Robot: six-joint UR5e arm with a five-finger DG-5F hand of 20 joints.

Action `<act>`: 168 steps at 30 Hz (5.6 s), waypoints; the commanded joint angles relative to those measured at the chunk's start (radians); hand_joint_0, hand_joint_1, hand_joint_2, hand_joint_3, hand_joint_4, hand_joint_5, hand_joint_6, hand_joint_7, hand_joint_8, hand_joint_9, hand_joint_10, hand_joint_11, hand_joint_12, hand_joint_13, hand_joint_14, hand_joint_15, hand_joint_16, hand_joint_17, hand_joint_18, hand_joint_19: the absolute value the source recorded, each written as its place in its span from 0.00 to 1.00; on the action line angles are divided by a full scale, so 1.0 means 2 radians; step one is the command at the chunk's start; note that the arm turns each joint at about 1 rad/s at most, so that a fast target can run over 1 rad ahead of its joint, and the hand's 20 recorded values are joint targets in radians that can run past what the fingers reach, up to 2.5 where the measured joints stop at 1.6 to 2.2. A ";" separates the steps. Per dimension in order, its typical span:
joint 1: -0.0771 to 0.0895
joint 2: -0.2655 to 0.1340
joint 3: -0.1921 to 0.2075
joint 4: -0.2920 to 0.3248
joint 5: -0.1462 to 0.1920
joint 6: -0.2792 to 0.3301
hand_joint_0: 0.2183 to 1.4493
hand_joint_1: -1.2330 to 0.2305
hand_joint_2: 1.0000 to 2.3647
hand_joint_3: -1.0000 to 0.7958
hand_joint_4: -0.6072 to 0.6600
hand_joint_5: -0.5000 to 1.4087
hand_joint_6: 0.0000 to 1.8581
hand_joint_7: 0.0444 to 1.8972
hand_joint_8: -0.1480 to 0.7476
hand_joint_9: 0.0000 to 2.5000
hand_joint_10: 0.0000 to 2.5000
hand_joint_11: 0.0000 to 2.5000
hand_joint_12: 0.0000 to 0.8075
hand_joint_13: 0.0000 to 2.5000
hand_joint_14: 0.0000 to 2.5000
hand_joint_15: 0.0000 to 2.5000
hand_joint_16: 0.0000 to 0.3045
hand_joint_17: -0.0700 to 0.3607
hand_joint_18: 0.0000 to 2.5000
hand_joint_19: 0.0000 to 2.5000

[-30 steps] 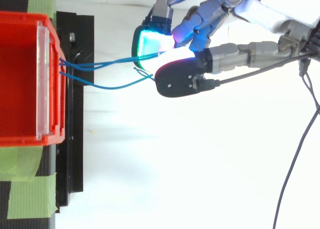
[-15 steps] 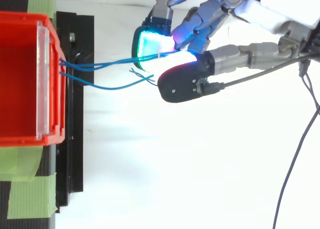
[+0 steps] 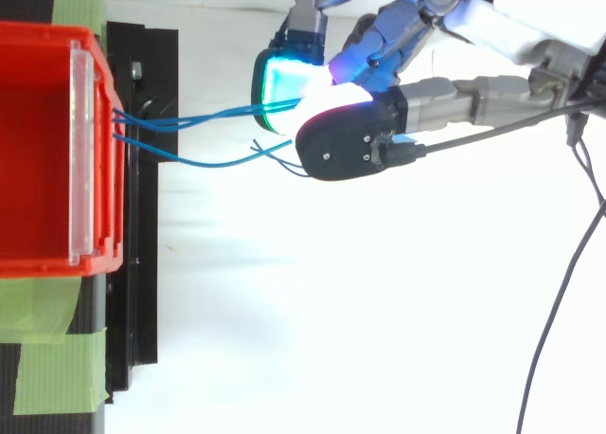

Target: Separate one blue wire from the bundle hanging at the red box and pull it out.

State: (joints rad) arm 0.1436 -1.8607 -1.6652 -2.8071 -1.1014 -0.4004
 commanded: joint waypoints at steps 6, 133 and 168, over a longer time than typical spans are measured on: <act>0.000 0.000 0.000 0.001 0.000 0.000 0.31 0.44 0.01 0.35 0.64 0.17 0.40 0.59 0.61 0.46 0.01 0.42 0.40 0.55 0.06 0.67 0.17 0.43 0.29 0.33; 0.000 0.000 0.000 -0.002 0.001 0.000 0.32 0.27 0.02 0.42 0.62 0.15 0.47 0.60 0.56 0.48 0.01 0.52 0.40 0.56 0.11 0.68 0.17 0.43 0.32 0.34; 0.000 0.000 0.000 -0.001 -0.001 0.000 0.32 0.40 0.02 0.52 0.60 0.15 0.47 0.57 0.59 0.46 0.01 0.49 0.40 0.56 0.09 0.66 0.17 0.43 0.31 0.35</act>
State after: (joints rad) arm 0.1442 -1.8606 -1.6652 -2.8084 -1.1029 -0.4004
